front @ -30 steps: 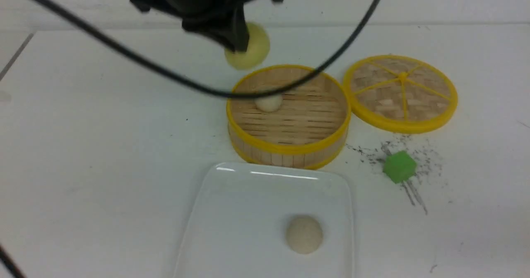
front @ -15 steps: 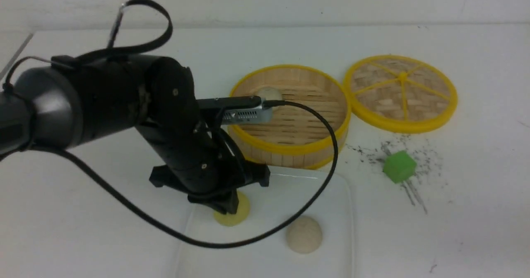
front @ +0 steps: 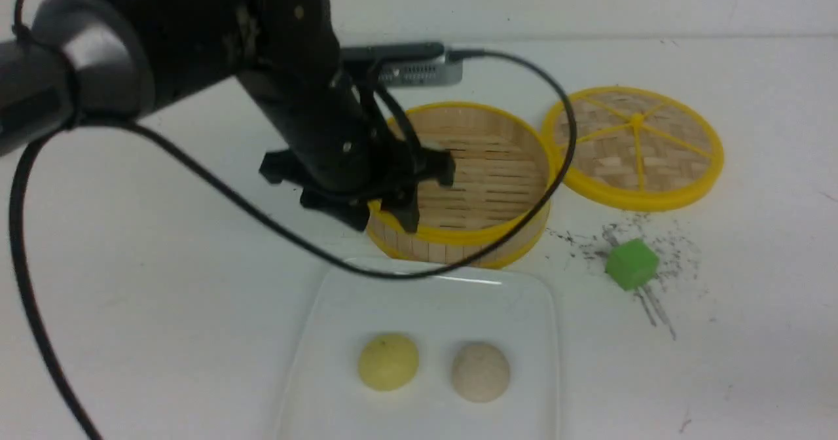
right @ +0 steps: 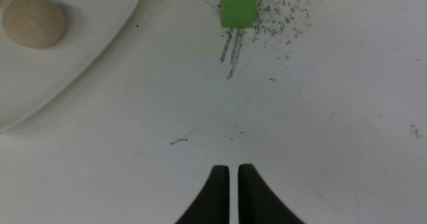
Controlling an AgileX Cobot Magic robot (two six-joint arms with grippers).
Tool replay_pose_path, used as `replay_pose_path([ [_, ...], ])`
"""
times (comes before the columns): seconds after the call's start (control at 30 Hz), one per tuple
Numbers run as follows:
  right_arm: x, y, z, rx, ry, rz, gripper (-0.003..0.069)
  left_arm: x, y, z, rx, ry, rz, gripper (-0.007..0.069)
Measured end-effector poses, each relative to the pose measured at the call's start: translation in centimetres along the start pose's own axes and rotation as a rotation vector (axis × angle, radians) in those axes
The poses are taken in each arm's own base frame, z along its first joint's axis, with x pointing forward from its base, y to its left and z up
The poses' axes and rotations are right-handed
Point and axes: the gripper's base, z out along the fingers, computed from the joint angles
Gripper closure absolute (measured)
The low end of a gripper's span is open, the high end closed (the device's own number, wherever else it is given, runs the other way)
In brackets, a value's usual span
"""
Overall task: Put the steamed buns into the plate on the white tablecloth.
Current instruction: 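Reach into the bamboo steamer and grasp a bun with the left gripper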
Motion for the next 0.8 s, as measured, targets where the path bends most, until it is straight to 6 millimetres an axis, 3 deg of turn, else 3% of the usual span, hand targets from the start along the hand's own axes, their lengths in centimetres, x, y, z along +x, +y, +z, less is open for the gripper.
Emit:
replay_pose_path([
  [0.13, 0.0, 0.0, 0.0, 0.000, 0.000, 0.000, 0.0582, -4.7, -1.0, 0.1, -0.028, -0.099, -0.012, 0.0214],
  [0.27, 0.0, 0.0, 0.0, 0.000, 0.000, 0.000, 0.0578, -8.0, -1.3, 3.1, -0.061, -0.137, -0.056, 0.0214],
  [0.3, 0.0, 0.0, 0.0, 0.000, 0.000, 0.000, 0.0578, -8.3, -1.3, 3.0, -0.061, -0.147, -0.060, 0.0214],
  [0.37, 0.0, 0.0, 0.0, 0.000, 0.000, 0.000, 0.0576, -10.0, -0.9, 5.5, -0.070, -0.165, -0.114, 0.0214],
  [0.57, 0.0, 0.0, 0.0, 0.000, 0.000, 0.000, 0.0569, -11.6, 0.6, 9.5, -0.130, -0.182, -0.140, 0.0214],
  [0.8, 0.0, 0.0, 0.0, 0.000, 0.000, 0.000, 0.0560, -11.3, 1.4, 14.5, -0.156, -0.151, -0.134, 0.0238],
])
